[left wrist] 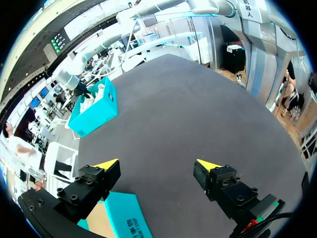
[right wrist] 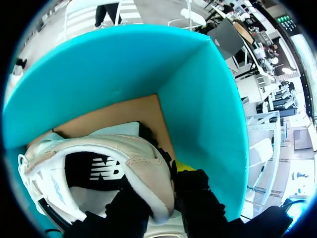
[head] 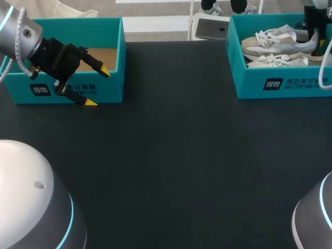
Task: Take the shoe out of the shoebox, open the shoe tongue, remove and reinsert the insole, then place the shoe into the shoebox
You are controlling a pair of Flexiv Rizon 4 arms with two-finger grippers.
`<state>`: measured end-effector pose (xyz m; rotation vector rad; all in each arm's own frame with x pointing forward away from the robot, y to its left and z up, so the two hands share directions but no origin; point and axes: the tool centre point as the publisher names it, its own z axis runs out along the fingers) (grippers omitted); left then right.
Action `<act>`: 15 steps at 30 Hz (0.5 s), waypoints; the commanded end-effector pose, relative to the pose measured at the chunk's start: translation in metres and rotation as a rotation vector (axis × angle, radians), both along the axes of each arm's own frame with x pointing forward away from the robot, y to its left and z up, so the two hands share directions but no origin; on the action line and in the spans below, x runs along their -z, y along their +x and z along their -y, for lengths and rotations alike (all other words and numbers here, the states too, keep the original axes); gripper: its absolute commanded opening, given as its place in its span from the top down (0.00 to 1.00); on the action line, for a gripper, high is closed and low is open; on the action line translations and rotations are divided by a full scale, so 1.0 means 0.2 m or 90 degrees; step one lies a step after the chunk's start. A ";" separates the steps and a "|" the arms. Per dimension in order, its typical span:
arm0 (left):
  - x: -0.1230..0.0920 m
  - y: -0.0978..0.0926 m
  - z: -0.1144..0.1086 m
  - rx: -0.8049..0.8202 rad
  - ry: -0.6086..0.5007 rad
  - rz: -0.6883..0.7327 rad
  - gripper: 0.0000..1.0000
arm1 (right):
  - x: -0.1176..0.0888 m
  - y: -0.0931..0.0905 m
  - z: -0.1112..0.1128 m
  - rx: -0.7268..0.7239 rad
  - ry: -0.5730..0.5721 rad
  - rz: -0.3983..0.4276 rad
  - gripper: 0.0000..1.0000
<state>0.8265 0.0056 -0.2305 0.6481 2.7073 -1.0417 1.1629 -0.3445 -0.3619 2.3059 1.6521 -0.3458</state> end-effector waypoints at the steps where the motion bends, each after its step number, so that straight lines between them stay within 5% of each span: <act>1: 0.00 0.00 0.00 0.000 0.002 0.000 0.00 | 0.00 0.03 0.00 0.004 -0.002 0.008 0.57; 6: 0.00 0.00 0.00 0.000 0.002 0.000 0.00 | -0.02 0.04 0.01 0.006 0.000 0.016 0.49; 14: 0.00 0.00 0.00 0.000 0.002 0.000 0.00 | -0.22 -0.01 -0.06 -0.004 0.028 0.031 0.11; 15: 0.00 0.00 0.00 0.000 0.002 0.000 0.00 | -0.24 -0.02 -0.07 -0.007 0.044 0.027 0.15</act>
